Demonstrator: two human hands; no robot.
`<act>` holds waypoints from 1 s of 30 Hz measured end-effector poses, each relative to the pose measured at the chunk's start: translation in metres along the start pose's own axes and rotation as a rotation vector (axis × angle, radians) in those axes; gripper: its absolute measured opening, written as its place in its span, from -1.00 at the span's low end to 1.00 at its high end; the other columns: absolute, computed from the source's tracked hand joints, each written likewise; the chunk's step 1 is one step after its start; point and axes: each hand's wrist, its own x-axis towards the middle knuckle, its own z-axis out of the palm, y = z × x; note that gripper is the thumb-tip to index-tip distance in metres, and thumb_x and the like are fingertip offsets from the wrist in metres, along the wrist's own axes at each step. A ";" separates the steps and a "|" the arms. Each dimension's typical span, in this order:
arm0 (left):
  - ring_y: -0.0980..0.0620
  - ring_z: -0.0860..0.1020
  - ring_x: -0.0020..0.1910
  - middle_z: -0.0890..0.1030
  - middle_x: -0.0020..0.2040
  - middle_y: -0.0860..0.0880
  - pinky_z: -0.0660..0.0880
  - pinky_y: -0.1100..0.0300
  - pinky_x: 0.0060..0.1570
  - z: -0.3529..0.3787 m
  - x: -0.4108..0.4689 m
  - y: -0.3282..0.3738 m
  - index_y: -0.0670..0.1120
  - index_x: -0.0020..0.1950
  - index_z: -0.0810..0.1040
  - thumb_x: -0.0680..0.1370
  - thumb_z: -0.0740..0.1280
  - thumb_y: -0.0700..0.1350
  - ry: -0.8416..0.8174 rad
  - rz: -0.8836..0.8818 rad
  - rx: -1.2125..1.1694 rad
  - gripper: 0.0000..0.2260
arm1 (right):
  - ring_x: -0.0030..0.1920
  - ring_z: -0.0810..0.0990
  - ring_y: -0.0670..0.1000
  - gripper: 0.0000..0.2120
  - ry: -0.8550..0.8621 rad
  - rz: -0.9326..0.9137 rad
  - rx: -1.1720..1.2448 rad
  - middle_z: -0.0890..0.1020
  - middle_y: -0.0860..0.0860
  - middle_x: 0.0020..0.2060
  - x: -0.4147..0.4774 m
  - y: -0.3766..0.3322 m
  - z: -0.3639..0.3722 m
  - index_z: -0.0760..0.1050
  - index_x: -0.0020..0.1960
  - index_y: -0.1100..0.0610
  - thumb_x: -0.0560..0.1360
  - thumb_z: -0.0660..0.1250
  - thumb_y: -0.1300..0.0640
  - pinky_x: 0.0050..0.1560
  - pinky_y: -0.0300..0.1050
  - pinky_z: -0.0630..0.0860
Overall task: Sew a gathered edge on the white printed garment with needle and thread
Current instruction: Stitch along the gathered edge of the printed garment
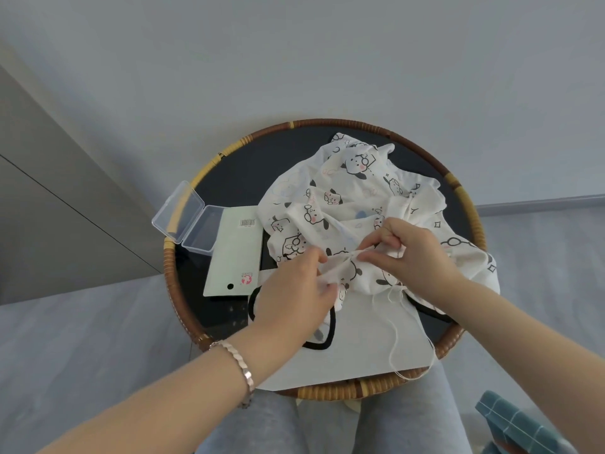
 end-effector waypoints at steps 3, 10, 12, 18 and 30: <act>0.07 0.43 -0.27 0.41 -0.31 0.12 0.29 0.23 -0.37 -0.004 0.008 -0.005 -0.03 -0.08 0.48 0.43 0.30 -0.20 -0.023 -0.075 -0.098 -0.89 | -0.25 0.55 -0.33 -0.53 0.011 0.007 -0.014 0.66 -0.07 -0.21 -0.002 0.003 -0.002 0.13 -0.36 0.09 0.39 0.44 0.28 -0.25 -0.42 0.45; 0.04 0.39 -0.42 0.48 -0.38 -0.07 0.35 0.23 -0.39 -0.029 0.010 -0.023 -0.15 -0.30 0.48 0.48 0.21 -0.30 0.150 0.014 -0.242 -0.83 | -0.25 0.52 -0.34 -0.52 0.040 -0.007 -0.043 0.63 -0.09 -0.25 -0.004 0.010 0.000 0.12 -0.36 0.09 0.39 0.43 0.32 -0.26 -0.47 0.40; 0.10 0.31 -0.50 0.42 -0.46 -0.09 0.25 0.38 -0.50 -0.032 0.008 -0.023 -0.14 -0.34 0.43 0.50 0.18 -0.33 0.111 0.006 -0.376 -0.77 | -0.23 0.52 -0.34 -0.52 0.047 -0.006 -0.037 0.62 -0.17 -0.25 -0.004 0.011 0.002 0.12 -0.36 0.08 0.39 0.43 0.31 -0.23 -0.47 0.39; 0.15 0.34 -0.49 0.41 -0.39 0.09 0.34 0.30 -0.50 -0.023 0.002 -0.044 0.01 -0.07 0.40 0.54 0.25 -0.08 -0.208 0.068 -0.292 -0.97 | -0.23 0.52 -0.40 -0.54 0.033 -0.016 -0.048 0.64 -0.04 -0.23 -0.004 0.009 0.004 0.13 -0.36 0.10 0.40 0.41 0.35 -0.24 -0.53 0.37; 0.18 0.42 -0.17 0.48 -0.14 0.13 0.33 0.37 -0.17 -0.014 0.011 -0.023 -0.01 -0.01 0.51 0.42 0.28 0.11 0.061 0.266 -0.021 -0.75 | -0.23 0.58 -0.28 -0.51 0.013 -0.061 -0.090 0.65 -0.11 -0.21 -0.011 0.020 0.005 0.12 -0.36 0.06 0.36 0.46 0.30 -0.23 -0.40 0.44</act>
